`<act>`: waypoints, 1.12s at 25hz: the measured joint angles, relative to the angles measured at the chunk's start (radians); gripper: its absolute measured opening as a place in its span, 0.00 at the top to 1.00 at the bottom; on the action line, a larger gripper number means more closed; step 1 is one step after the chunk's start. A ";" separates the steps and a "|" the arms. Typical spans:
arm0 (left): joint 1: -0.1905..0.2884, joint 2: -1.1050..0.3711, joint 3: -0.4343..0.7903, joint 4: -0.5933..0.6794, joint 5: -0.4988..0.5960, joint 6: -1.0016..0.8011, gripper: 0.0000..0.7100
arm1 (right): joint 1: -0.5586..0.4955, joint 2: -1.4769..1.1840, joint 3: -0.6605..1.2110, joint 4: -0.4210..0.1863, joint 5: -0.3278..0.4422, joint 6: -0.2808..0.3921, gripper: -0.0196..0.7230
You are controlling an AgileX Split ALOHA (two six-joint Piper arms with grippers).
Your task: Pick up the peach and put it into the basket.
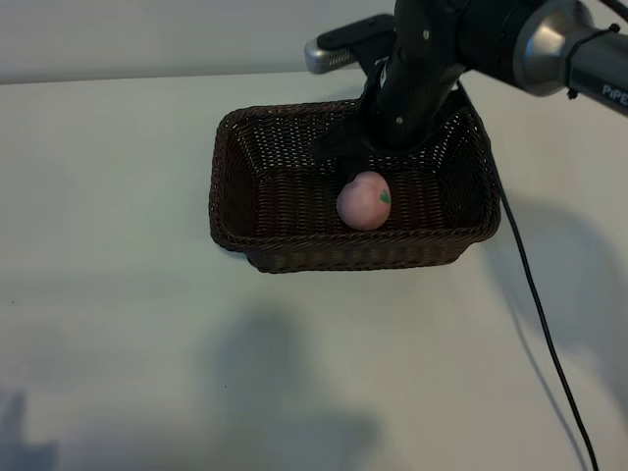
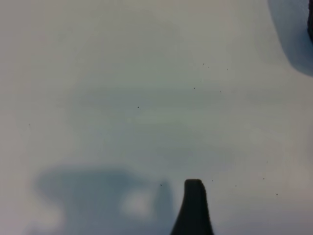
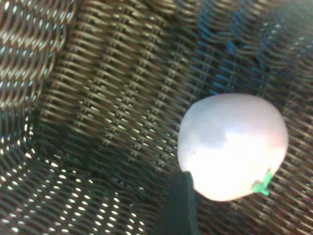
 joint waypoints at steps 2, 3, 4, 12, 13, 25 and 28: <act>0.000 0.000 0.000 0.000 0.000 0.000 0.17 | -0.007 -0.018 -0.021 -0.033 0.016 0.016 0.14; 0.000 0.000 0.000 0.000 0.000 0.000 0.17 | -0.013 -0.032 -0.029 -0.040 0.020 0.023 0.14; 0.000 0.000 0.000 0.000 0.000 0.000 0.17 | -0.022 -0.048 -0.035 -0.056 0.024 0.030 0.14; 0.000 0.000 0.000 0.000 0.000 0.000 0.17 | -0.207 -0.128 -0.045 -0.087 0.079 0.040 0.17; 0.000 0.000 0.000 0.000 0.000 0.000 0.17 | -0.234 -0.128 -0.045 -0.090 0.088 0.035 0.17; 0.000 0.000 0.000 0.000 0.000 0.000 0.17 | -0.541 -0.128 -0.045 -0.093 0.130 -0.020 0.17; 0.000 0.000 0.000 0.000 0.000 0.000 0.17 | -0.587 -0.128 -0.045 -0.084 0.130 -0.028 0.17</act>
